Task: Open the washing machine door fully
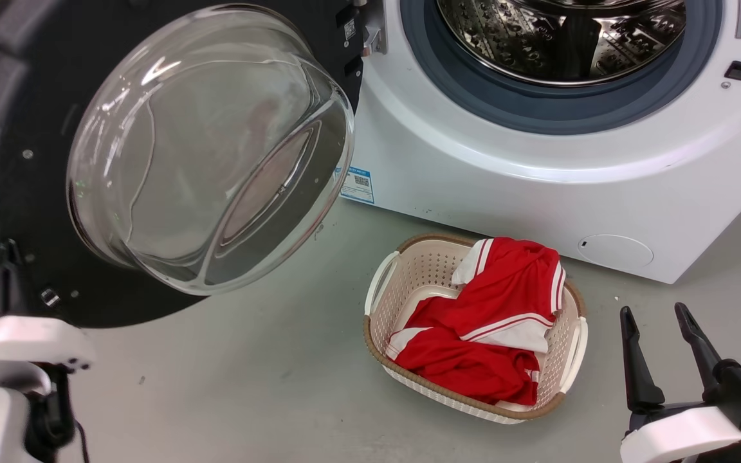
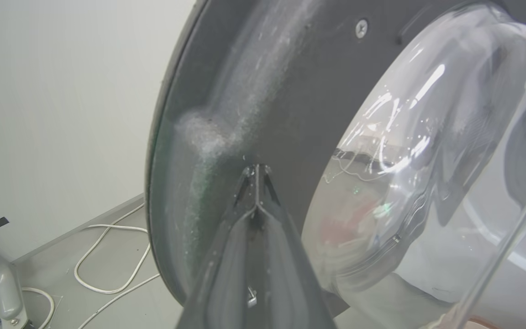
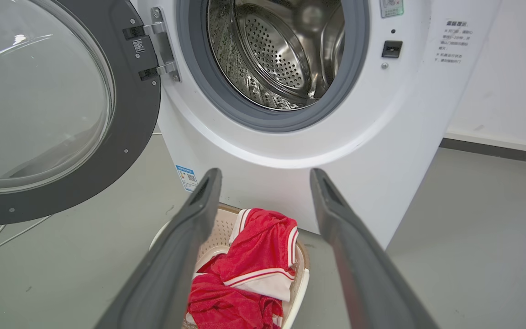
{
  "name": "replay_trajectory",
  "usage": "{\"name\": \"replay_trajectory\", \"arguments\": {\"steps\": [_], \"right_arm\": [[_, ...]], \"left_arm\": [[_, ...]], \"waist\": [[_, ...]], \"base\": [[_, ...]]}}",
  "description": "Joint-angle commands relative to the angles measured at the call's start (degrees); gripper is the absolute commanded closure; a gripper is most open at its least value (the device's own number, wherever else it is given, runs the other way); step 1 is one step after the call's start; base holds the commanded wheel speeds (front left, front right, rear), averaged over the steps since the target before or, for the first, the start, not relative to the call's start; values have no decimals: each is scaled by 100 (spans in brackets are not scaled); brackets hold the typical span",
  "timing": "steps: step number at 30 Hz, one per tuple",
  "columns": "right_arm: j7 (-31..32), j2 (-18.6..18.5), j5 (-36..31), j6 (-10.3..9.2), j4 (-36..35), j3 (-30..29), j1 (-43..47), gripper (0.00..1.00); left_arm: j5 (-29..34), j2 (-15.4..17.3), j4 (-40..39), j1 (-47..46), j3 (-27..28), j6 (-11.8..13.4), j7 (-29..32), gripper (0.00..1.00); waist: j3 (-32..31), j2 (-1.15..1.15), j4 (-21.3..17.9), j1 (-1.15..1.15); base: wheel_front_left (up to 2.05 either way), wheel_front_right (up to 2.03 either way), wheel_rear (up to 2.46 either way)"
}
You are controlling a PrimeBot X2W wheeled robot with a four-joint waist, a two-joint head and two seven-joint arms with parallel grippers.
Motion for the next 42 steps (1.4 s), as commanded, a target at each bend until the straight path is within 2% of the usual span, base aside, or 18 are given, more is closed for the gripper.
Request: {"name": "replay_trajectory", "arguments": {"steps": [1,10,14,17,21,28,35,42], "right_arm": [[6,10,-46,-4,6,-3,-61,0],[30,10,-133,-4,10,45,-111,0],[29,10,-107,-4,39,37,-77,0],[4,10,-55,-4,72,56,-44,0],[-49,11,28,-4,140,56,-11,0],[-154,11,181,-4,277,121,34,0],[-247,11,274,-4,383,183,-8,0],[-310,10,318,-4,509,241,-84,0]], "left_arm": [[-22,108,68,-119,68,-6,-29,100],[-91,399,930,-731,132,-255,-21,100],[-50,394,1140,-832,98,-354,-28,100],[39,374,1085,-679,83,-335,-36,100],[211,272,671,-334,155,-206,-31,100],[564,-53,-503,785,184,47,-30,100],[854,-441,-1457,1619,-380,207,48,100],[1074,-820,-1716,1758,-1070,96,40,100]], "waist": [[12,0,10,-1],[-9,0,40,-1],[-72,0,43,-1],[-153,0,25,-1],[-267,0,-7,-1],[-464,0,-149,-1],[-582,0,-445,-1],[-665,0,-869,-1]], "base": [[0,0,0],[0,0,0],[0,0,0],[0,0,0],[0,0,0],[0,0,0],[0,0,0],[0,0,0]]}}
